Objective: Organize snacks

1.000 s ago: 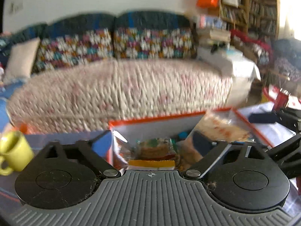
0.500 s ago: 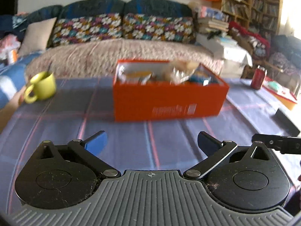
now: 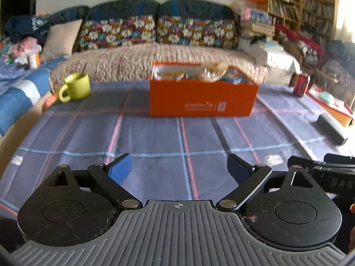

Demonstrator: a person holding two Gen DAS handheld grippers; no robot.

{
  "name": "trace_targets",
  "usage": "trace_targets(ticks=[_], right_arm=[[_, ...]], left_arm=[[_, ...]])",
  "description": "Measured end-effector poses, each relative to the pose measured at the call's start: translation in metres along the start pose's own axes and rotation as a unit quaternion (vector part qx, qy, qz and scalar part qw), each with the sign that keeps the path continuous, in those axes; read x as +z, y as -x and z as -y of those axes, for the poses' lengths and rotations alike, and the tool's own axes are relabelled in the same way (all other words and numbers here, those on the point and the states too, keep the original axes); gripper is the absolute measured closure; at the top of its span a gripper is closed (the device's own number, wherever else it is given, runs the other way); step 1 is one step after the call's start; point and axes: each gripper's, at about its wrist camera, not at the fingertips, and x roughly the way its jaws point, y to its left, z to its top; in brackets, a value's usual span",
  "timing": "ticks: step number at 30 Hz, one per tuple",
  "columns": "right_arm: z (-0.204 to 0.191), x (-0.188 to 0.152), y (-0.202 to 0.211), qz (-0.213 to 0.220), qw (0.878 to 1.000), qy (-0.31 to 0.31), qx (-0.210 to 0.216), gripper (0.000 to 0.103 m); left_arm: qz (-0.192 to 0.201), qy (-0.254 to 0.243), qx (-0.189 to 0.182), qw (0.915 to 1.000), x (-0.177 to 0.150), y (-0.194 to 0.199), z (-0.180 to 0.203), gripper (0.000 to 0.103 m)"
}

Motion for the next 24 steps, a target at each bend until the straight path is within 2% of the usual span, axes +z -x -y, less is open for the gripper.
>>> trace_targets(ticks=[6, 24], right_arm=[[-0.006, 0.008, 0.024, 0.025, 1.0, 0.01, 0.008, 0.01], [-0.002, 0.012, 0.021, 0.003, 1.0, -0.002, -0.001, 0.01]], left_arm=[[0.039, -0.013, 0.012, 0.9991, 0.011, 0.027, 0.004, 0.035], [0.041, -0.007, 0.009, 0.9991, 0.018, 0.033, 0.002, 0.041]])
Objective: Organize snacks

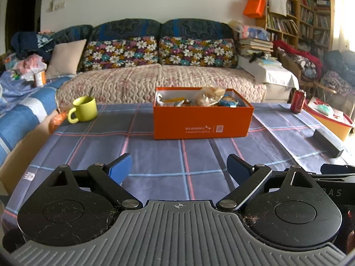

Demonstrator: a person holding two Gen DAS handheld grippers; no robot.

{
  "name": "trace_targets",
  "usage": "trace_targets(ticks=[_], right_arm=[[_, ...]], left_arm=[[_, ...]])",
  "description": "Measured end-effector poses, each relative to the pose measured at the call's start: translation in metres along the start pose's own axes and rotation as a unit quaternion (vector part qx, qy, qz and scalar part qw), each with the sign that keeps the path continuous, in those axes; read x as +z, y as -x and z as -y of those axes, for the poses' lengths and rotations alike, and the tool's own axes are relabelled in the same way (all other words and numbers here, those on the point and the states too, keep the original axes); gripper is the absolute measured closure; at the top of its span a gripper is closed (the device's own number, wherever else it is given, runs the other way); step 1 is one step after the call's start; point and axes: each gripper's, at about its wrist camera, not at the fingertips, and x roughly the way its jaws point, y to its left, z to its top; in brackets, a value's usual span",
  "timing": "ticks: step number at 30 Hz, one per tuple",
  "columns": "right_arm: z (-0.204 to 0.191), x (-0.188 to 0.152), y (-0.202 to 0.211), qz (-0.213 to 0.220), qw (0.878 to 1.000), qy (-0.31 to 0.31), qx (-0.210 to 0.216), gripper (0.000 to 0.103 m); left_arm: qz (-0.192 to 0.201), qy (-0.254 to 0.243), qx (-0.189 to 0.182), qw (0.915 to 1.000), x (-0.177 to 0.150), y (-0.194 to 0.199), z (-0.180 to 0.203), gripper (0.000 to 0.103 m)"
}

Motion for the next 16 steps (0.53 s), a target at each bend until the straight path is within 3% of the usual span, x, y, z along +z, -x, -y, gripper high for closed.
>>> trace_targets(ticks=[11, 16], right_arm=[[-0.0003, -0.0011, -0.0027, -0.006, 1.0, -0.001, 0.006, 0.01], [-0.0029, -0.0021, -0.0029, -0.01, 1.0, 0.001, 0.009, 0.01]], left_arm=[[0.01, -0.005, 0.001, 0.9999, 0.0015, 0.0019, -0.0004, 0.047], [0.007, -0.009, 0.009, 0.9999, 0.0007, 0.0002, 0.0015, 0.042]])
